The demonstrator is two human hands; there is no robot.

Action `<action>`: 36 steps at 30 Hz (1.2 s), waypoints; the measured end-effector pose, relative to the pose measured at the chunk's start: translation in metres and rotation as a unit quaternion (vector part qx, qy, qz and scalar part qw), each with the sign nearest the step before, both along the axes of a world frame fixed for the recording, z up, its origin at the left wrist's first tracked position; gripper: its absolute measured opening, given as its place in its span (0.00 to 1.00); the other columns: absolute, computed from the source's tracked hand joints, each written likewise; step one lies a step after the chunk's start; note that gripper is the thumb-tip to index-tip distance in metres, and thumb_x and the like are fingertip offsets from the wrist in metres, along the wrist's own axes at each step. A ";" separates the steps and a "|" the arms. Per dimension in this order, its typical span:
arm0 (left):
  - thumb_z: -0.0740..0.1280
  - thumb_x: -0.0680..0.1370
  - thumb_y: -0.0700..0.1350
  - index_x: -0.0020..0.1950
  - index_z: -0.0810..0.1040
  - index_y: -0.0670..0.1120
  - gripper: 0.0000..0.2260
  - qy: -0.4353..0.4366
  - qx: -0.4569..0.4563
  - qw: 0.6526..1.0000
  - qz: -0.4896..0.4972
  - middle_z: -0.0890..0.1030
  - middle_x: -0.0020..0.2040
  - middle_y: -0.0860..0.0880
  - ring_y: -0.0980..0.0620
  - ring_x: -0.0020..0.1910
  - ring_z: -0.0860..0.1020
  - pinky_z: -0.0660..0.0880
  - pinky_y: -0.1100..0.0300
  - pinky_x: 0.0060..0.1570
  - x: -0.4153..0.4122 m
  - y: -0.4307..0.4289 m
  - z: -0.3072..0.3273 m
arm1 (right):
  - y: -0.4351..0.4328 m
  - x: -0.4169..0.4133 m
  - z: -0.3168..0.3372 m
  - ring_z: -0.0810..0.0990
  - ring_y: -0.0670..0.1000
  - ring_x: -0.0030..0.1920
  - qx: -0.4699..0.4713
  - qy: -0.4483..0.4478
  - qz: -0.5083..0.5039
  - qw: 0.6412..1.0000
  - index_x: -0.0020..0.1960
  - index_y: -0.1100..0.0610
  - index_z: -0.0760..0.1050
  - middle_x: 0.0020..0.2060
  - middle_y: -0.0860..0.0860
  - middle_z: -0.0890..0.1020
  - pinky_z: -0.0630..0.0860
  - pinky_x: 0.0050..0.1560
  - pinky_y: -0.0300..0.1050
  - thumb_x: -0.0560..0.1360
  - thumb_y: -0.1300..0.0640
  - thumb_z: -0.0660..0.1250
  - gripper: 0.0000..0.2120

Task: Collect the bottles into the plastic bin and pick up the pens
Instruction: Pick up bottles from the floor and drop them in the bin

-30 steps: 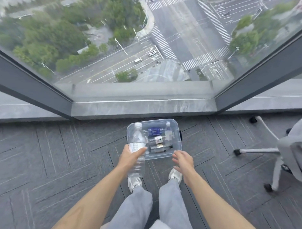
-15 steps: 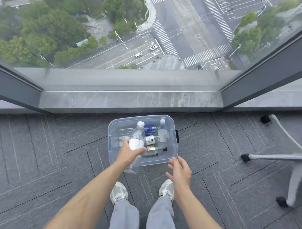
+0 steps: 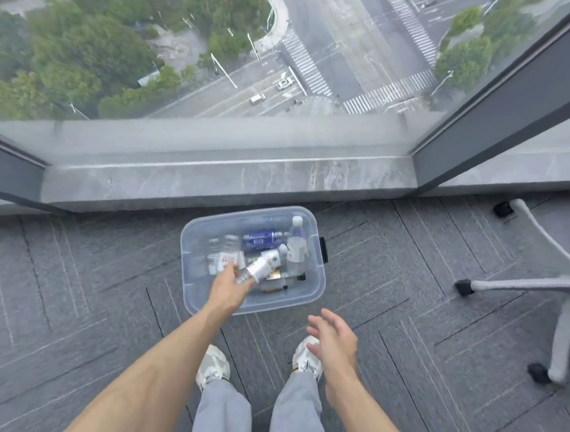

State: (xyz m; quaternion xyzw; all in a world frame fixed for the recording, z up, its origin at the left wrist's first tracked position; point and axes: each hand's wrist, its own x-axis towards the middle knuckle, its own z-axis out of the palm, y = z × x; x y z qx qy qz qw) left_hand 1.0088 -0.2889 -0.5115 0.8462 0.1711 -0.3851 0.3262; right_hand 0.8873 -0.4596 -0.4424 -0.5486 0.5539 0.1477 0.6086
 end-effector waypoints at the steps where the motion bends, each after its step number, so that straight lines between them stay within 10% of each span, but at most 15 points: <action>1: 0.66 0.77 0.50 0.70 0.67 0.42 0.24 0.005 -0.011 1.000 0.008 0.75 0.64 0.46 0.47 0.61 0.75 0.69 0.58 0.53 -0.002 -0.001 0.017 | -0.002 0.002 0.011 0.82 0.47 0.52 0.003 -0.003 -0.002 1.000 0.62 0.53 0.76 0.51 0.49 0.84 0.79 0.46 0.43 0.79 0.60 0.66 0.12; 11: 0.61 0.81 0.47 0.56 0.74 0.48 0.07 0.008 -0.182 0.977 0.114 0.79 0.58 0.48 0.50 0.53 0.78 0.78 0.56 0.48 -0.037 -0.046 0.245 | -0.031 0.010 0.197 0.82 0.48 0.52 -0.002 -0.073 -0.003 0.997 0.66 0.56 0.75 0.49 0.47 0.83 0.81 0.56 0.50 0.79 0.60 0.64 0.15; 18: 0.60 0.80 0.46 0.52 0.75 0.47 0.07 0.037 -0.255 0.949 0.183 0.79 0.48 0.49 0.52 0.44 0.77 0.73 0.58 0.41 -0.068 -0.086 0.350 | -0.047 -0.006 0.299 0.82 0.49 0.50 0.001 -0.155 -0.096 0.983 0.65 0.58 0.75 0.50 0.50 0.84 0.79 0.46 0.45 0.79 0.60 0.63 0.15; 26: 0.59 0.81 0.46 0.56 0.72 0.46 0.07 0.042 -0.323 0.944 0.059 0.79 0.54 0.48 0.49 0.50 0.77 0.76 0.48 0.54 -0.092 -0.154 0.415 | -0.071 -0.072 0.359 0.83 0.49 0.51 -0.048 -0.208 -0.265 0.940 0.64 0.56 0.76 0.52 0.51 0.85 0.78 0.45 0.44 0.78 0.58 0.65 0.14; 36: 0.59 0.79 0.46 0.55 0.74 0.46 0.08 0.106 -0.306 0.923 -0.209 0.80 0.50 0.49 0.53 0.44 0.78 0.75 0.56 0.42 -0.210 -0.252 0.427 | -0.108 -0.233 0.384 0.83 0.50 0.48 -0.122 -0.213 -0.540 0.805 0.54 0.53 0.77 0.48 0.52 0.85 0.77 0.42 0.42 0.78 0.60 0.65 0.07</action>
